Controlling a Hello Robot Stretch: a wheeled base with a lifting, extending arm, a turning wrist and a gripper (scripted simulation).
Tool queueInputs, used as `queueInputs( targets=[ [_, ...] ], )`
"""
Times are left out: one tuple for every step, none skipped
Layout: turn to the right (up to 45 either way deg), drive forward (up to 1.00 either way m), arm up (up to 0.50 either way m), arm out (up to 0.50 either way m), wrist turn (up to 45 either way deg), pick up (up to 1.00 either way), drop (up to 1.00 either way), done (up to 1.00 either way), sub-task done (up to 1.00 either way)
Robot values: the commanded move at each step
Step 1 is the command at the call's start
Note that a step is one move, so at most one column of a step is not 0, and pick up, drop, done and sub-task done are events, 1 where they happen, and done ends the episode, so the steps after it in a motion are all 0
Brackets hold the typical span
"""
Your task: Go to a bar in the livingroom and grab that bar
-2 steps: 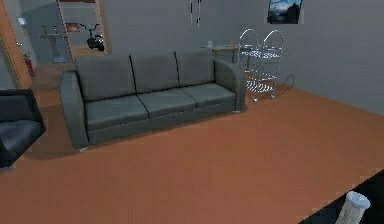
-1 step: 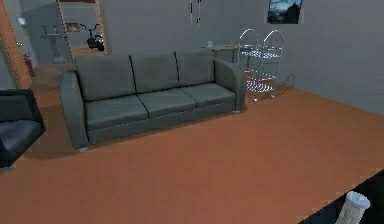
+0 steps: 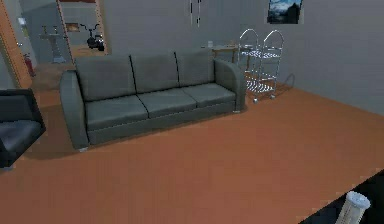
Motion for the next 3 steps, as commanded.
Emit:
queueInputs(
  targets=[
    [0.0,0.0,0.0,0.0,0.0,1.0,0.0,0.0,0.0],
    [0.0,0.0,0.1,0.0,0.0,0.0,0.0,0.0,0.0],
    [0.0,0.0,0.0,0.0,0.0,0.0,0.0,1.0,0.0]
  ],
)
